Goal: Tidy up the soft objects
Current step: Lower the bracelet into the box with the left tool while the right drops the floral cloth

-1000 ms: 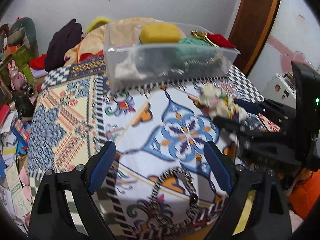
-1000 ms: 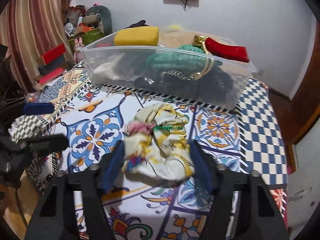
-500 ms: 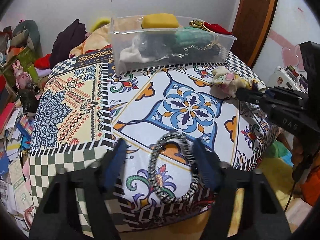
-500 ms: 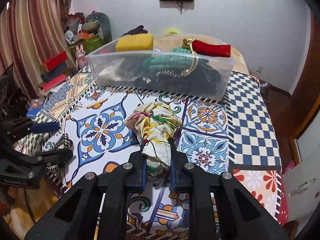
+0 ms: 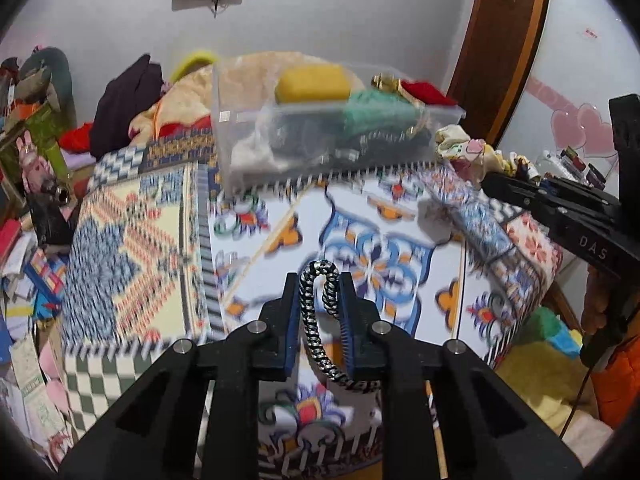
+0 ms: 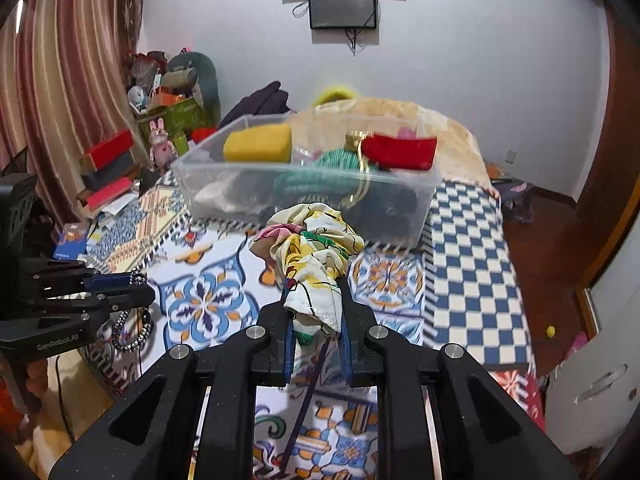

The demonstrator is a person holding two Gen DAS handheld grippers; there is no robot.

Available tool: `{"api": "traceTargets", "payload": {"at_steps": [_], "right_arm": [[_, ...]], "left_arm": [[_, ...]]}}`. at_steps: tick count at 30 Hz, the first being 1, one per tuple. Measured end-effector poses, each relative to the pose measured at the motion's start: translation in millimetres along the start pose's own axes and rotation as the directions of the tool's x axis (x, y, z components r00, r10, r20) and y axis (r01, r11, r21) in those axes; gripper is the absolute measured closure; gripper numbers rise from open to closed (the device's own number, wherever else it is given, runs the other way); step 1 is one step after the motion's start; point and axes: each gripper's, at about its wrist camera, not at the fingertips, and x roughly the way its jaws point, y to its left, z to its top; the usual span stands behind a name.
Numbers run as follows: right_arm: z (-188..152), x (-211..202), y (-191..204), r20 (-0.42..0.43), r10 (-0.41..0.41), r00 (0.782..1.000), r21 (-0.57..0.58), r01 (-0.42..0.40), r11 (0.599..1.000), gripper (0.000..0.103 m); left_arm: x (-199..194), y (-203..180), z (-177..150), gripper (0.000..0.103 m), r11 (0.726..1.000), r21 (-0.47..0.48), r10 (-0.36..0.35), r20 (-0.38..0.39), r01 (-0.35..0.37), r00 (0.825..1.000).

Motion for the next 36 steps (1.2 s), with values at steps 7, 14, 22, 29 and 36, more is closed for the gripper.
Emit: {"api": "traceTargets", "payload": {"at_steps": [7,14,22,29,36], "right_arm": [[27.2,-5.0,-5.2,0.075,-0.006,0.997,-0.001,0.006,1.0,0.087],[58.3,-9.8,-10.1,0.164,-0.021,0.986,0.005,0.02,1.0,0.087],[81.4,1.5,-7.3,0.211,-0.033,0.977,0.005,0.033,0.999,0.087],[87.3,30.9,-3.3,0.17,-0.029,0.985,0.0,0.03,1.0,0.087],[82.0,63.6,0.4,0.088,-0.028,0.996,-0.02,0.03,0.999,0.087]], "left_arm": [[-15.7,4.1,43.9,0.085,1.0,0.001,0.017,0.123,-0.017,0.992],[-24.9,13.8,84.7,0.085,0.999,-0.005,0.04,0.215,-0.04,0.976],[-10.3,28.5,125.5,0.085,0.997,-0.03,0.077,0.26,-0.071,0.963],[23.5,41.1,140.0,0.085,0.993,-0.062,0.111,0.222,-0.099,0.969],[55.7,51.5,136.9,0.085,0.989,-0.079,0.138,0.157,-0.127,0.978]]}}
